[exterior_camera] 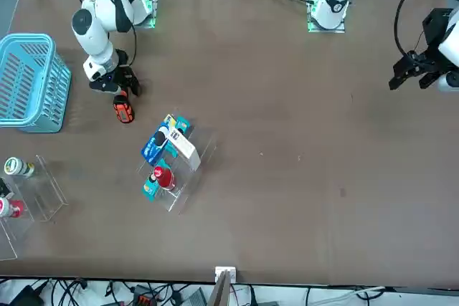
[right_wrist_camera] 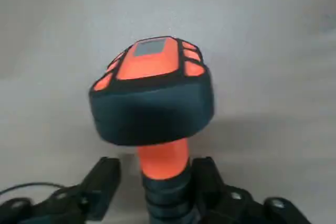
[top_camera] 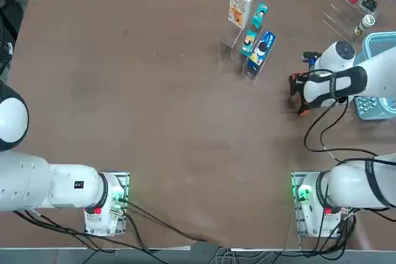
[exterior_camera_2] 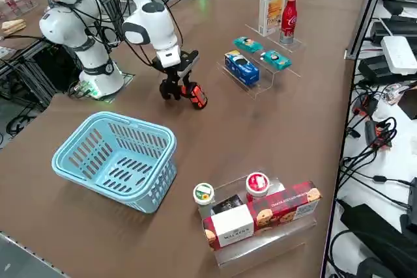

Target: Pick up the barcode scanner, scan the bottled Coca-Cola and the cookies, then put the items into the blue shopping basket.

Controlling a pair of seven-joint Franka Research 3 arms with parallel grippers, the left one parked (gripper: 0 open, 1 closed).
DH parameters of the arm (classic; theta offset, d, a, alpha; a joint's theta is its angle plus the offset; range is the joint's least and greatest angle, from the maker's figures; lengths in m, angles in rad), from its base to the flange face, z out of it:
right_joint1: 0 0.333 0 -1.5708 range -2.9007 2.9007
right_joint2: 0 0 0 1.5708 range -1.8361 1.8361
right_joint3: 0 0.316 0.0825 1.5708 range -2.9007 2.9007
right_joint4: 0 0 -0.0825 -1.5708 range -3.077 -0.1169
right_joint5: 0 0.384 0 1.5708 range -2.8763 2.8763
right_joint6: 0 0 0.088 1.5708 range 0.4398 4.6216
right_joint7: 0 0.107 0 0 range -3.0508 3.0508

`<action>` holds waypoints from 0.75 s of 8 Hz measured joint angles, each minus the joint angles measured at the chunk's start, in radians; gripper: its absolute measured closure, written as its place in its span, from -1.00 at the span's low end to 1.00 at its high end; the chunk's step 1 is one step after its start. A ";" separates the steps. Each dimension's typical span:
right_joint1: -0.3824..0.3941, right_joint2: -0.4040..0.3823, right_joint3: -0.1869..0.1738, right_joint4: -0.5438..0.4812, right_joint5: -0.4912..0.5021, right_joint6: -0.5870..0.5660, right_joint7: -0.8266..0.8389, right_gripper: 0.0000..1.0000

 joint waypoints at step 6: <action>-0.025 -0.141 -0.018 0.052 0.000 -0.222 -0.059 0.10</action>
